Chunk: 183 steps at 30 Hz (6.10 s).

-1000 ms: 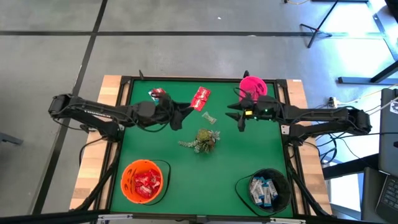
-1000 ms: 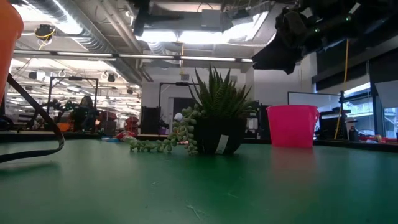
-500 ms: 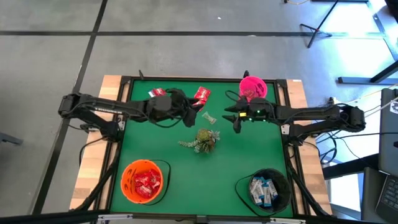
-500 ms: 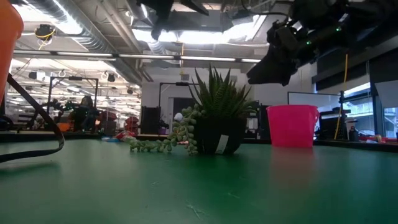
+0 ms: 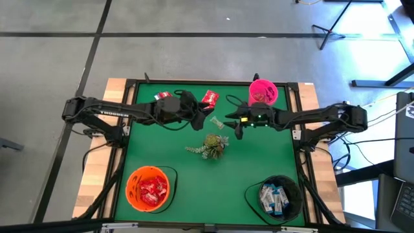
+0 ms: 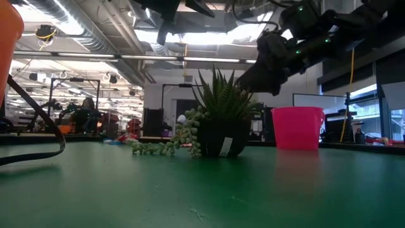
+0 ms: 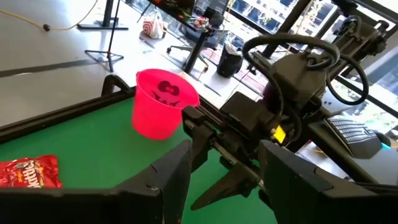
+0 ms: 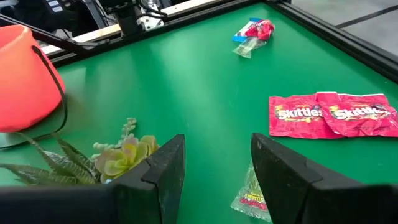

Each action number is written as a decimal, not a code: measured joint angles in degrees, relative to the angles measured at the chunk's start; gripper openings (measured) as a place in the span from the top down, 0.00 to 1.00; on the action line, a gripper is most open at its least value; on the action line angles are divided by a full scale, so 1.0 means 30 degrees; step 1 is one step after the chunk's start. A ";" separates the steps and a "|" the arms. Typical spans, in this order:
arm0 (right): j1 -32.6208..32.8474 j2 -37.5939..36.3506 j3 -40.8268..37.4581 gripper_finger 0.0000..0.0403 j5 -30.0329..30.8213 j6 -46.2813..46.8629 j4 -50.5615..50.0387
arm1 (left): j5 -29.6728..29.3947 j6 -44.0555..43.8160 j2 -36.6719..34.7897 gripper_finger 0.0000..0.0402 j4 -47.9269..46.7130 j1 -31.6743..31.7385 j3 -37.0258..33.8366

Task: Sort candy
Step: Put the green gummy into the pink bucket, then put the red candy into the orange bucket

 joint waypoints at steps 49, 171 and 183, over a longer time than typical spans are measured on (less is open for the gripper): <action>-0.1613 0.7691 0.7293 0.55 0.2665 0.1278 -0.8631 | -0.3467 0.5934 -0.8647 0.56 -1.3633 -0.3812 -0.0220; -0.9609 -0.7099 0.3225 0.55 -0.0160 0.0889 -1.1305 | -0.4796 0.2332 -1.2196 0.56 -0.4991 -0.4561 -0.9384; -0.4530 -0.2753 0.3931 0.55 0.0117 -0.0335 -0.4028 | -0.5023 0.1916 -1.2196 0.56 -0.4998 -0.4561 -0.9384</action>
